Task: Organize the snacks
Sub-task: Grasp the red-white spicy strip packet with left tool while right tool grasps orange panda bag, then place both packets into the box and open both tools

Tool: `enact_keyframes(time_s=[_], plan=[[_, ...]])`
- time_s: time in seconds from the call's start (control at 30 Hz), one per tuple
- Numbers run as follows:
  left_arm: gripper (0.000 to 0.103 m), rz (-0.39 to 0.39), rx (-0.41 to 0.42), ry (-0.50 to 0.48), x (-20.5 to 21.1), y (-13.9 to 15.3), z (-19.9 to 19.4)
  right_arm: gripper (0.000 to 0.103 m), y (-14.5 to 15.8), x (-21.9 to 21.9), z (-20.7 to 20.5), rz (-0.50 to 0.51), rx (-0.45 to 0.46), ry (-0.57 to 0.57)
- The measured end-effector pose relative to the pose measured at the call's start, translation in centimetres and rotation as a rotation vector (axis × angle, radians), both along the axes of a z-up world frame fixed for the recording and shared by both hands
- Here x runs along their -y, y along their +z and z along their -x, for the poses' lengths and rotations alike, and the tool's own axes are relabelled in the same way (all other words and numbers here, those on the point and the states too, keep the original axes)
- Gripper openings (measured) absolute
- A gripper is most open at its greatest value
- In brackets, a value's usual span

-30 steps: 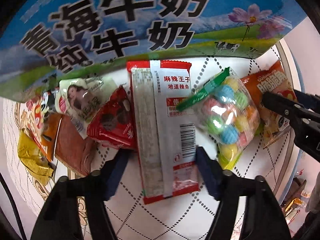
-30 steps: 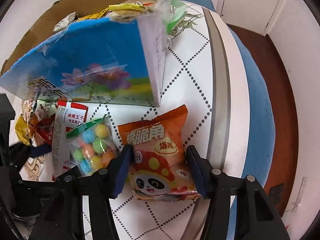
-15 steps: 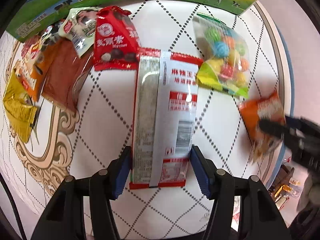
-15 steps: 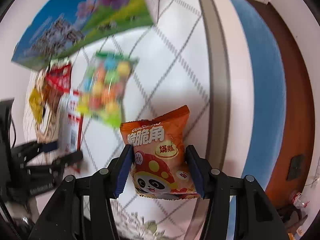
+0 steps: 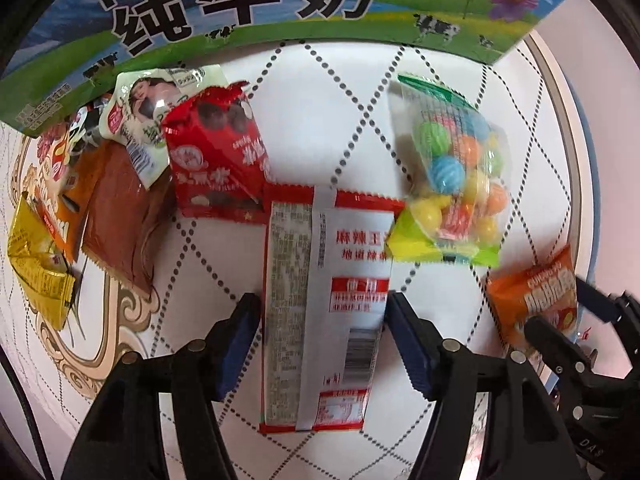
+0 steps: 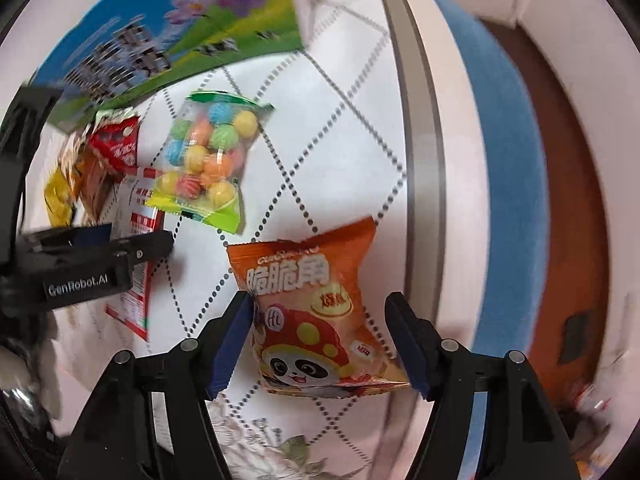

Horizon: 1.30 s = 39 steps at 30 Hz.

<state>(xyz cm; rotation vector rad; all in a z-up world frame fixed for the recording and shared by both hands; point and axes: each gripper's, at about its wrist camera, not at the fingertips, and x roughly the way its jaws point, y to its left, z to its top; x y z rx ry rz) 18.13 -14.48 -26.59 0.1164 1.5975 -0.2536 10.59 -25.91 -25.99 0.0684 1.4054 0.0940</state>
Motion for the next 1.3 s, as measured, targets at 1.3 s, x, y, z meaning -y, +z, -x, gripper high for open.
enact_keyframes(time_s=[1.3], plan=[[0.044, 0.346, 0.14, 0.181, -6.0, 21.2, -7.7, 0.059, 15.6, -1.4, -8.7, -0.279, 0.276, -0.034]])
